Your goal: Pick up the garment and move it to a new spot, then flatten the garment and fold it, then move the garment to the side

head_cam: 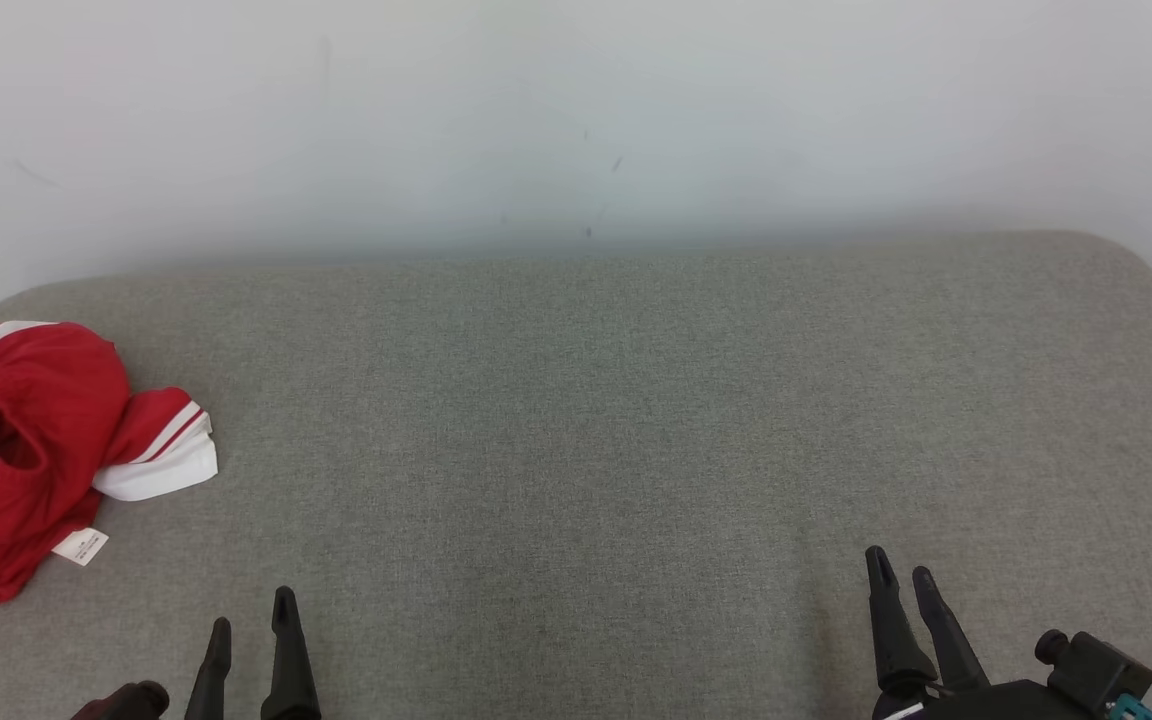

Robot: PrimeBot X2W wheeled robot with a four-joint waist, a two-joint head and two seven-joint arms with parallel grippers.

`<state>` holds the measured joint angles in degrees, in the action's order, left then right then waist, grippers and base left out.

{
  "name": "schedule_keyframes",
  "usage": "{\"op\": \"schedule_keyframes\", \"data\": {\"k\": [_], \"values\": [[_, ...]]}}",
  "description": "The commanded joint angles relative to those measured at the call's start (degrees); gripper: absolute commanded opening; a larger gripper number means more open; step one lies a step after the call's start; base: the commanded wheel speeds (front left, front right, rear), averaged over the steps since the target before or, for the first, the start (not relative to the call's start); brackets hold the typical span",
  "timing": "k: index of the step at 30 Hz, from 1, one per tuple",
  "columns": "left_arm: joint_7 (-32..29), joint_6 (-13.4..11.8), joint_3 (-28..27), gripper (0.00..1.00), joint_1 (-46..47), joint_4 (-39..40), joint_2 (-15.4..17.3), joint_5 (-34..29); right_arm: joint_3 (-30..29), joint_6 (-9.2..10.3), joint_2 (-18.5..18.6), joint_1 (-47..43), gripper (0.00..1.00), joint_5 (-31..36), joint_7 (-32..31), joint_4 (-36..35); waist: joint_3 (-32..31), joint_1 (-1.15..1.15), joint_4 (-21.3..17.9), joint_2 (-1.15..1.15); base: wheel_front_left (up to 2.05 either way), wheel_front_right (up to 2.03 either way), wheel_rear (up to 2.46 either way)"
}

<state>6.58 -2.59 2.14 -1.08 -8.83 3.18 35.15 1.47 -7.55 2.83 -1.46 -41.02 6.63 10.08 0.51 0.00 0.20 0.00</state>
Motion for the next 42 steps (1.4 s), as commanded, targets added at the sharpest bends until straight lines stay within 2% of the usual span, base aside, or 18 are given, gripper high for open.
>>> {"op": "schedule_keyframes", "data": {"k": [1, 19, 42], "values": [[0.6, -0.4, 0.3, 1.00, -0.1, 0.8, 0.5, -1.4, 0.3, 0.06, 0.0, -0.1, 1.00, 1.6, 0.5, -0.8, 0.0, 0.00, 0.0, 0.00, 0.00, 0.00, 0.00], [3.4, -4.0, 2.0, 1.00, -2.2, 1.9, 1.4, -13.1, 0.3, 0.07, 0.0, -1.3, 1.00, 14.3, 3.4, -1.2, 0.1, 0.00, -0.2, 0.00, 0.00, 0.00, 0.00], [6.3, -6.1, 3.3, 1.00, -3.7, 3.6, 1.7, -25.1, 1.2, 0.10, 0.0, -2.5, 1.00, 25.8, 6.2, -1.7, 0.3, 0.00, -0.2, 0.00, 0.00, 0.00, 0.00]]}}
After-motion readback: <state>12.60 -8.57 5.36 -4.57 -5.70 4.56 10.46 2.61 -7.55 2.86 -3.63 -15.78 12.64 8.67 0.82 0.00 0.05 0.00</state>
